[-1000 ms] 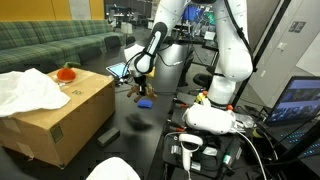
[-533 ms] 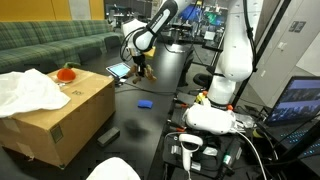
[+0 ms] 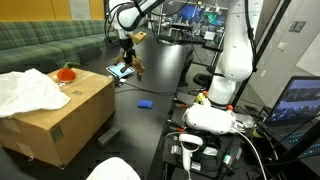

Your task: Remove the blue object from the box and replace it with the brown toy, remove the orange plush toy and replace it with the gray duster, remove the white plastic from the box and replace it with the towel

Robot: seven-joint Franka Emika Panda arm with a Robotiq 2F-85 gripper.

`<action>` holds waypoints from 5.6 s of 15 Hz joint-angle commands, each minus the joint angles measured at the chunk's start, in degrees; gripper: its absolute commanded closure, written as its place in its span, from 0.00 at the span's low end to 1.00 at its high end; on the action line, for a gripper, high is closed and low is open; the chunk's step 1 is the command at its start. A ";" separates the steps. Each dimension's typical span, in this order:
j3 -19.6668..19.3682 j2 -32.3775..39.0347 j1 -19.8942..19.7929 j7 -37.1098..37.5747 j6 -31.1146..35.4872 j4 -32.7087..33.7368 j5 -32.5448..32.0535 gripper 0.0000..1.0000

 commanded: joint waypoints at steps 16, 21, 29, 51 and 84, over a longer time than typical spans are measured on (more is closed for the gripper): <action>9.21 23.50 3.89 9.16 -14.55 35.83 25.17 1.00; 8.57 28.77 4.23 13.33 -12.37 40.77 27.39 1.00; 6.29 29.94 5.45 24.04 -4.00 40.00 26.35 1.00; 0.72 26.20 11.10 47.27 11.09 28.85 20.26 0.44; 5.35 22.04 3.71 -15.14 2.53 37.68 0.50 0.00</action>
